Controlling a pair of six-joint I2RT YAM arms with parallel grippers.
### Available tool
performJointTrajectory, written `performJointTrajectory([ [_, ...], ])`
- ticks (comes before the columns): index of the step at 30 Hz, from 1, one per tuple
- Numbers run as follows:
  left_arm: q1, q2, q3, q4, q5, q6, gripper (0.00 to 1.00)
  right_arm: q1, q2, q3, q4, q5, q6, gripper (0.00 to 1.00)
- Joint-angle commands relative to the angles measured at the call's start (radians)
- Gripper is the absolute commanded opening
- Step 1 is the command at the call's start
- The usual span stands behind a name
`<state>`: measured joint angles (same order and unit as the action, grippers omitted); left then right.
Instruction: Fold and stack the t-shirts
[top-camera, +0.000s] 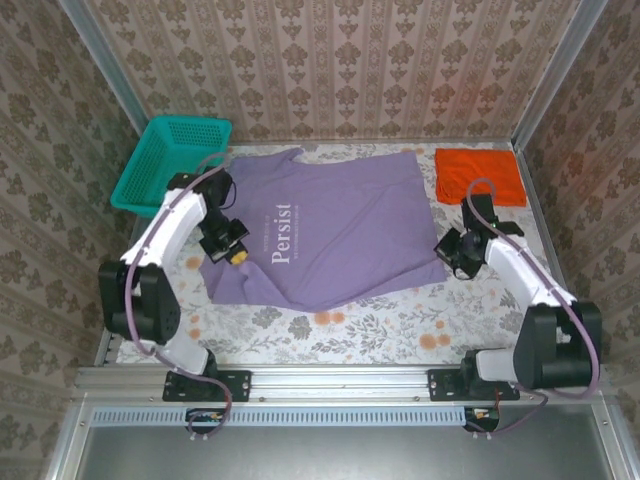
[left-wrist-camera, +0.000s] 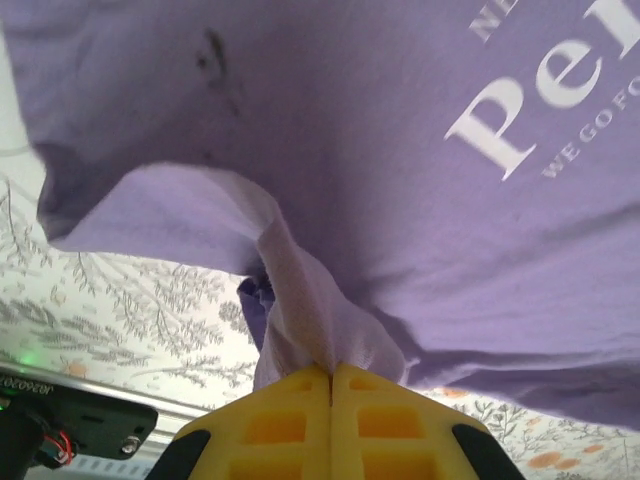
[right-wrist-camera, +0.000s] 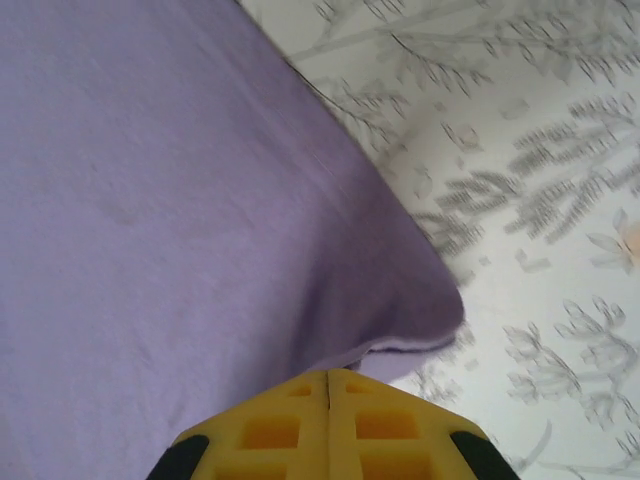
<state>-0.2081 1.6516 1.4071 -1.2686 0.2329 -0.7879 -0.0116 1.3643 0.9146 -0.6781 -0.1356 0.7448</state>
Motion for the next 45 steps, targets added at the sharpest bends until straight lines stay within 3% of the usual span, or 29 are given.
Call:
performJointTrajectory([
  [1, 0.033, 0.098, 0.075, -0.004, 0.017, 0.082, 0.0, -0.011, 0.102, 0.084, 0.021, 0.008, -0.037, 0.0],
  [11, 0.081, 0.311, 0.285, -0.006, 0.0, 0.142, 0.0, -0.046, 0.327, 0.201, 0.03, 0.004, -0.043, 0.0],
  [19, 0.093, 0.419, 0.416, -0.044, -0.039, 0.161, 0.0, -0.105, 0.35, 0.178, 0.062, -0.027, -0.019, 0.0],
  [32, 0.109, 0.546, 0.651, -0.124, -0.094, 0.154, 0.01, -0.11, 0.434, 0.275, 0.042, -0.075, -0.042, 0.0],
  [34, 0.109, 0.544, 0.659, -0.124, -0.104, 0.142, 0.09, -0.109, 0.443, 0.29, 0.04, -0.091, -0.045, 0.02],
  [36, 0.108, 0.54, 0.66, -0.122, -0.113, 0.138, 0.08, -0.11, 0.457, 0.304, 0.04, -0.1, -0.052, 0.15],
  [37, 0.109, 0.539, 0.662, -0.126, -0.12, 0.137, 0.13, -0.111, 0.465, 0.312, 0.03, -0.101, -0.058, 0.27],
  [38, 0.111, 0.534, 0.662, -0.127, -0.121, 0.138, 0.2, -0.112, 0.472, 0.326, 0.01, -0.094, -0.067, 0.32],
  [43, 0.105, 0.447, 0.661, -0.136, -0.147, 0.151, 0.54, -0.15, 0.373, 0.323, -0.025, -0.086, -0.083, 0.5],
  [45, 0.089, 0.375, 0.625, -0.117, -0.154, 0.164, 0.58, -0.153, 0.288, 0.283, 0.0, -0.104, -0.082, 0.52],
])
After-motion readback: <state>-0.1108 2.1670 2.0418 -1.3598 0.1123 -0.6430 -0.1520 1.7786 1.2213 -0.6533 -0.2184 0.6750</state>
